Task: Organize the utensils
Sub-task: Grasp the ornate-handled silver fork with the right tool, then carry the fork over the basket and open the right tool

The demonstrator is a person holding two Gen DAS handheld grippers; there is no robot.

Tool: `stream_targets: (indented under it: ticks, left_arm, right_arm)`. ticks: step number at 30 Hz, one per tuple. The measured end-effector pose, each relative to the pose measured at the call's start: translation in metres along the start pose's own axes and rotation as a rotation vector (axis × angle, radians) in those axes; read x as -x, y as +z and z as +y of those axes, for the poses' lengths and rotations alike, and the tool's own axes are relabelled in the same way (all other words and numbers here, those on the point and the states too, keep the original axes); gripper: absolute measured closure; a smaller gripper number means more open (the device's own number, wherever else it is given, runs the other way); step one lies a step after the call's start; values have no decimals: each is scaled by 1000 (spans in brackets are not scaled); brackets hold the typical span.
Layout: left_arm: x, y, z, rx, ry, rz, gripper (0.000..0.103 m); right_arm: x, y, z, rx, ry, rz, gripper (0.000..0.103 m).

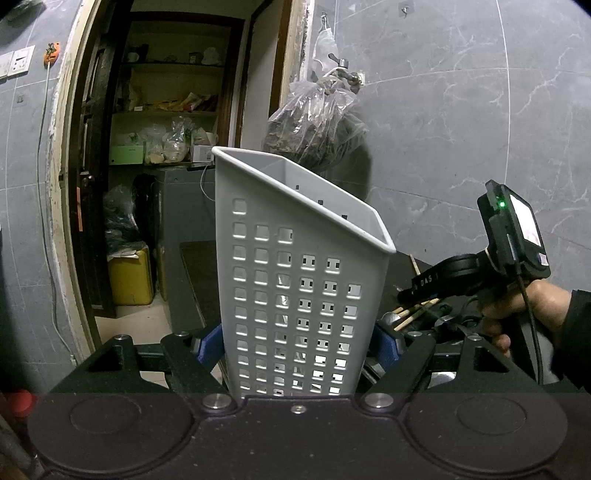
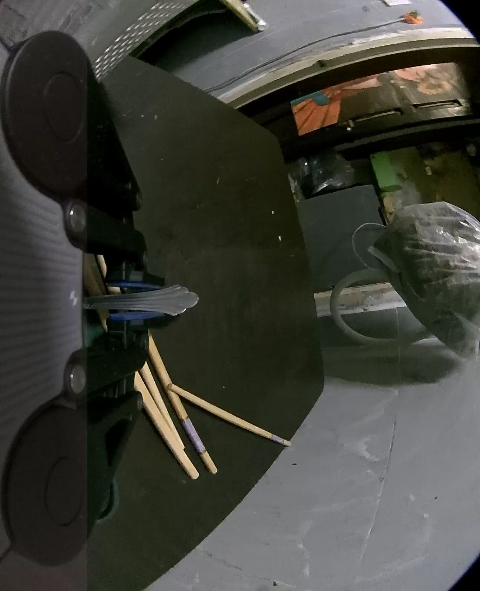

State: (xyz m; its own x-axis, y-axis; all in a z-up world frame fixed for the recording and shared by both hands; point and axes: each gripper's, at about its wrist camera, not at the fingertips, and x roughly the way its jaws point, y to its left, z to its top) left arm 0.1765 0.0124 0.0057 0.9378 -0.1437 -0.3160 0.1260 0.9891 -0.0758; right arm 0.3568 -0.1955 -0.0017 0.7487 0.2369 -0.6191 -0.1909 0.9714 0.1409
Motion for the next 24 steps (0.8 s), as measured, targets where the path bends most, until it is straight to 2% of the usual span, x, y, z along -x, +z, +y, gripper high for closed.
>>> stream_targets:
  ticks: [11, 19, 24]
  left_arm:
    - [0, 0, 0, 0, 0, 0, 23]
    - [0, 0, 0, 1, -1, 0, 23]
    - [0, 0, 1, 5, -2, 0, 23]
  right_arm:
    - [-7, 4, 10, 56, -32, 27, 85]
    - [-11, 9, 18, 103, -59, 52, 88]
    - [2, 4, 7, 36, 9, 17, 89]
